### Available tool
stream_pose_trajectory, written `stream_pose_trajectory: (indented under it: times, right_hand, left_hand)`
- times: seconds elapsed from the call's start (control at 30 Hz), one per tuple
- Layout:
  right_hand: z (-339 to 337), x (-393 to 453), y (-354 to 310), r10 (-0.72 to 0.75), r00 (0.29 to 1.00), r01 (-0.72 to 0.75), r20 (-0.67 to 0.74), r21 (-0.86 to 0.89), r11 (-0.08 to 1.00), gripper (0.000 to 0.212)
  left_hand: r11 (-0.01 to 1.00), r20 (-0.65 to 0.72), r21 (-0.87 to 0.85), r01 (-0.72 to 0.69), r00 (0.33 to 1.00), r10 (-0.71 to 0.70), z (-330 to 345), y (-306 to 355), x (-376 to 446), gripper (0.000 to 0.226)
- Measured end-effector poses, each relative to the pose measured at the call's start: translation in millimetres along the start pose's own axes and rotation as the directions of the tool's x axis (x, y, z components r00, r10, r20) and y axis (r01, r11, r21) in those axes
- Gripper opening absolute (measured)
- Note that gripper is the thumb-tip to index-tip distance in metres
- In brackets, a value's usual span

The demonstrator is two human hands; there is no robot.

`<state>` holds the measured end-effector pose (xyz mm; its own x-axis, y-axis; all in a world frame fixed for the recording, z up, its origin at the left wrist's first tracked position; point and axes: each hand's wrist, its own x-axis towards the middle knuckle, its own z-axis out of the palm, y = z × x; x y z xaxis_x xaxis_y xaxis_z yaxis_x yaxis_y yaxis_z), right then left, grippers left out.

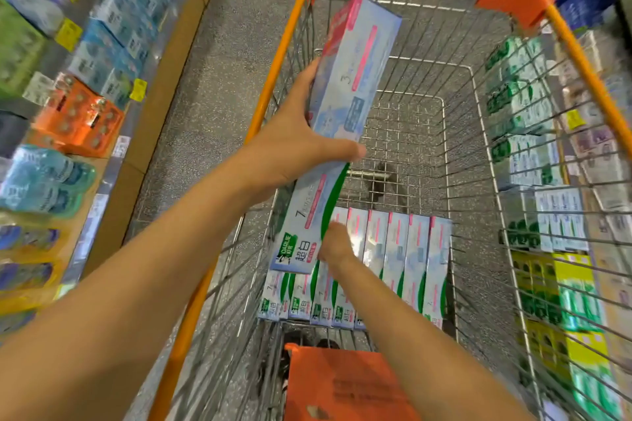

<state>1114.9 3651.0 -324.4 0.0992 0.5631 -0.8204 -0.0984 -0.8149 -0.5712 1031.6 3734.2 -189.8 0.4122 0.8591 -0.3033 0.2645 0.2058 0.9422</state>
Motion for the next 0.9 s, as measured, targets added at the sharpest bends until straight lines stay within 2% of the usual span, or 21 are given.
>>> stream_pose_trajectory:
  times: [0.07,0.13,0.17,0.23,0.33,0.43,0.47,0.53,0.6,0.7,0.8,0.9]
  right_hand:
    - [-16,-18,-41,-0.097,0.995,0.100,-0.025,0.260,0.960,0.027]
    - [-39,-44,-84,-0.289,0.953,0.219,0.088,0.458,0.862,0.039]
    - [-45,-62,-105,-0.362,0.925,0.273,0.120,0.455,0.848,0.045]
    - [-47,-87,-128,-0.453,0.876,0.388,0.166,0.316,0.866,0.050]
    - [-37,-99,-133,-0.517,0.848,0.507,0.118,0.105,0.855,0.057]
    - [-39,-98,-128,-0.553,0.830,0.547,0.078,0.090,0.833,0.053]
    - [-43,-95,-125,-0.549,0.833,0.541,0.069,0.103,0.835,0.051]
    - [-50,-83,-111,-0.510,0.860,0.506,0.026,0.096,0.857,0.051]
    - [-52,-62,-86,-0.406,0.913,0.407,-0.026,0.082,0.910,0.053]
    - [-43,-27,-38,-0.225,0.972,0.230,-0.060,0.085,0.969,0.061]
    - [-23,-2,-1,-0.077,0.997,0.077,-0.016,0.056,0.995,0.077]
    - [-10,18,25,-0.049,0.999,0.049,0.019,-0.005,0.999,0.082]
  left_hand:
    - [0.999,0.000,-0.026,0.020,1.000,-0.020,0,1,-1,0.096]
    - [0.998,0.010,-0.061,0.028,1.000,-0.028,4,1,-2,0.092]
    - [0.996,0.015,-0.078,0.036,0.999,-0.035,6,0,-2,0.091]
    - [0.993,0.004,-0.108,0.042,0.999,-0.042,11,0,-2,0.093]
    - [0.993,-0.013,-0.112,0.038,0.999,-0.040,16,0,-2,0.100]
    - [0.998,0.069,-0.027,0.061,0.996,-0.059,10,4,-5,0.102]
    - [0.996,0.088,0.058,0.075,0.993,-0.080,6,5,-6,0.107]
    - [0.964,0.039,0.244,0.104,0.992,-0.117,-3,9,-6,0.116]
    - [0.959,-0.031,0.268,0.098,0.995,-0.093,-7,8,-4,0.099]
    - [0.930,-0.018,0.366,0.031,0.999,-0.027,0,4,-3,0.085]
    - [0.907,0.014,0.421,0.012,1.000,-0.020,6,-3,-1,0.083]
    - [0.924,-0.005,0.382,0.020,1.000,-0.020,4,-4,1,0.080]
